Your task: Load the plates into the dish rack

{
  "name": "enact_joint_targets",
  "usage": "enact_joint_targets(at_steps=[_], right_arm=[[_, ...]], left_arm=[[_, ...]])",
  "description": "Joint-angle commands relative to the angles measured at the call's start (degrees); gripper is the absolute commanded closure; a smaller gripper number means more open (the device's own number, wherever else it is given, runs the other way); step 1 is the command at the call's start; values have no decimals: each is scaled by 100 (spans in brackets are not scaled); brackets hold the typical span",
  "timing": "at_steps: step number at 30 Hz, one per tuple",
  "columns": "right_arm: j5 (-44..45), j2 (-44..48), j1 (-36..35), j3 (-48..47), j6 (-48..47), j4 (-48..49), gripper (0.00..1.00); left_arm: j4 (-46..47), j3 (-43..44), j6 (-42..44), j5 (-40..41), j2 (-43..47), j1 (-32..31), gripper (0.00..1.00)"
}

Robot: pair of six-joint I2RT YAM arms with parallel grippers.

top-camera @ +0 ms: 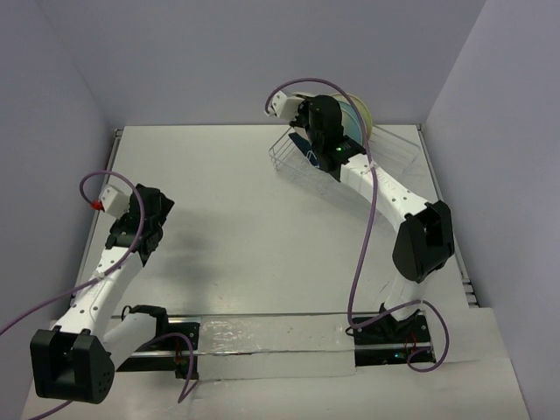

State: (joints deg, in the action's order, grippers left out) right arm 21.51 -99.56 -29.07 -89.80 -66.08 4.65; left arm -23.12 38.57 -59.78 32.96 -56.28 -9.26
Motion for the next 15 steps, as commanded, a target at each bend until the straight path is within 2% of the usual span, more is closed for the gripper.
enact_joint_targets(at_steps=[1,15], right_arm=[[-10,207,177,-570,-750,1260,100],[106,-44,217,61,-1429,1525,100]], left_arm=[[20,323,-73,215,67,56,1],[-142,486,-169,257,-169,56,1]])
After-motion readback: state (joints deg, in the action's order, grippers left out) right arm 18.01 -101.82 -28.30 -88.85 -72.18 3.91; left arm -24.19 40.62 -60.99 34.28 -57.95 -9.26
